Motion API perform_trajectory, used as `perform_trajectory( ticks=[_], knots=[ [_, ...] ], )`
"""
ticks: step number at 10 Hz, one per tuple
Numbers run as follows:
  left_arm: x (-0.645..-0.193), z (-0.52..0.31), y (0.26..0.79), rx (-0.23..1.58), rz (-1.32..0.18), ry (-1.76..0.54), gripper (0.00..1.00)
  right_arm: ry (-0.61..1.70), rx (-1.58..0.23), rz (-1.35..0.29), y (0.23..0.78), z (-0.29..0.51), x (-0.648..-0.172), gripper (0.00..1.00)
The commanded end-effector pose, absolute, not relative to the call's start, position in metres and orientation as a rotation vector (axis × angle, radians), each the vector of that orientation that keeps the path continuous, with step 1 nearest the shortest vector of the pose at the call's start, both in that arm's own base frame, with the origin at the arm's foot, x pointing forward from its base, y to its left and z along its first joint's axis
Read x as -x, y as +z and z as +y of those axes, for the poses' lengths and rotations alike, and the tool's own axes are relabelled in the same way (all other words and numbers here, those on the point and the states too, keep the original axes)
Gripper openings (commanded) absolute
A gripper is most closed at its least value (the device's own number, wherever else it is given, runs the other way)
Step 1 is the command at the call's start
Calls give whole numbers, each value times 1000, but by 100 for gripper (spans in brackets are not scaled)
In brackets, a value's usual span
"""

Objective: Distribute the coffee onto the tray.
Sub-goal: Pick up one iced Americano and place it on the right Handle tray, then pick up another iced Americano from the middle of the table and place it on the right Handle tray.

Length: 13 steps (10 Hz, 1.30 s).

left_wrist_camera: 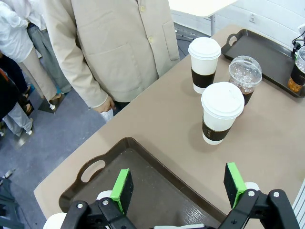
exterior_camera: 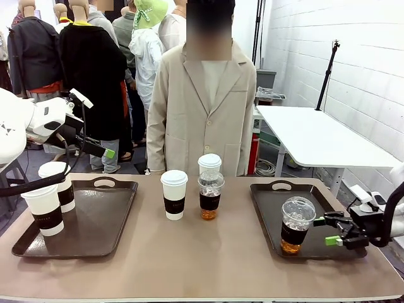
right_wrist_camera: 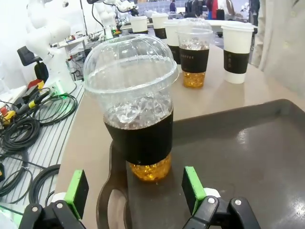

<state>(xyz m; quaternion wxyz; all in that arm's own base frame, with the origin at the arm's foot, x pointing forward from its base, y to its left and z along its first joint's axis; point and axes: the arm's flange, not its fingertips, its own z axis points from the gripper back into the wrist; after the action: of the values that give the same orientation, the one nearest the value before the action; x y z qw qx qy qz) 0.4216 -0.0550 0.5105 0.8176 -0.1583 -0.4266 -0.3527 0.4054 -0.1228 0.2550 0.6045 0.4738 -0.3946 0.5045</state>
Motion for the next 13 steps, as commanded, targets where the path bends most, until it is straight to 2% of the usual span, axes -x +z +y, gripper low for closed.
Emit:
perform_trajectory(
  ticks=[1,9,13],
  knots=[
    [-422,-54,509,343,-906,-750,100,1141,-1087,-908,265,-126,-401,100],
    [-422,-54,509,343,-906,-750,100,1152,-1081,-920,260,-130,-404,100],
    [-422,-54,509,343,-906,-750,100,1130,-1051,-868,307,-159,-432,100]
  ],
)
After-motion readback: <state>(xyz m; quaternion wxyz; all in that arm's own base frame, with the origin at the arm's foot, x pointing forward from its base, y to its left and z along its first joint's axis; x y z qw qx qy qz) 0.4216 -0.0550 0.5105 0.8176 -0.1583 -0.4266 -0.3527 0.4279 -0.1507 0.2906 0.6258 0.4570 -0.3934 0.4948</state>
